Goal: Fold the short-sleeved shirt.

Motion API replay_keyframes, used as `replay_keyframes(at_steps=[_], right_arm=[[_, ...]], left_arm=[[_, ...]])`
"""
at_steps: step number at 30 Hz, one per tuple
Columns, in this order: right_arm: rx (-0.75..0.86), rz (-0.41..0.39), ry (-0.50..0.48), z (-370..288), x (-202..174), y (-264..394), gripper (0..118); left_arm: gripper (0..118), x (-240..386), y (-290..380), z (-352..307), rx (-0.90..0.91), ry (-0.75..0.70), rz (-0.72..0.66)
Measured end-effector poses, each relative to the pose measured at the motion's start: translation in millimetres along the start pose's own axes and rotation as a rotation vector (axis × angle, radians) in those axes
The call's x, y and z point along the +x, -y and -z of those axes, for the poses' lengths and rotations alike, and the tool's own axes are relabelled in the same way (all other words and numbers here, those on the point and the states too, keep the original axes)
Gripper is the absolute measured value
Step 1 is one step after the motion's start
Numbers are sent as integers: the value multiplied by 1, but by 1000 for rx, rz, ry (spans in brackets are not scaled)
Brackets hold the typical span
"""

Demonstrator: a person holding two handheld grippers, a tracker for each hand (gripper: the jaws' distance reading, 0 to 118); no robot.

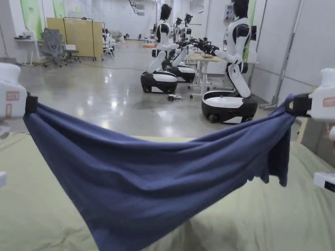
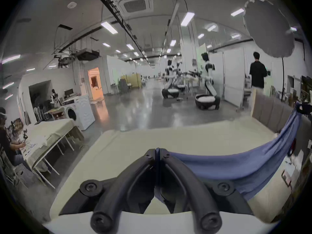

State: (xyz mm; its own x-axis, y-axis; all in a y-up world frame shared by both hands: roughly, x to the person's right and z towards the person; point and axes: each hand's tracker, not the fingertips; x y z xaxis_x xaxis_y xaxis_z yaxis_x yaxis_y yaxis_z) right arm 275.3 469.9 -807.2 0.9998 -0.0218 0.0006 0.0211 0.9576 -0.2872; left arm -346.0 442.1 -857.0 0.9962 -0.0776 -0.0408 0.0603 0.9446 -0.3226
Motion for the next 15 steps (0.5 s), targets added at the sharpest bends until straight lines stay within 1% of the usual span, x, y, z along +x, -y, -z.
replay_keyframes(at_steps=[4, 8, 11, 13, 15], right_arm=[[93, 26, 28, 5, 2, -53, 15], [112, 22, 50, 20, 2, -77, 15], [97, 13, 72, 43, 3, -67, 15], [68, 29, 70, 62, 7, -47, 15], [36, 54, 74, 80, 8, -17, 15]], left_arm=[[1, -4, -54, 3, 117, -51, -22], [1, -4, -86, 13, 135, -65, -56], [1, -1, -81, 36, 121, -75, -61], [1, 2, -61, 53, 110, -75, -70], [1, 5, -32, 72, 74, -70, -111]])
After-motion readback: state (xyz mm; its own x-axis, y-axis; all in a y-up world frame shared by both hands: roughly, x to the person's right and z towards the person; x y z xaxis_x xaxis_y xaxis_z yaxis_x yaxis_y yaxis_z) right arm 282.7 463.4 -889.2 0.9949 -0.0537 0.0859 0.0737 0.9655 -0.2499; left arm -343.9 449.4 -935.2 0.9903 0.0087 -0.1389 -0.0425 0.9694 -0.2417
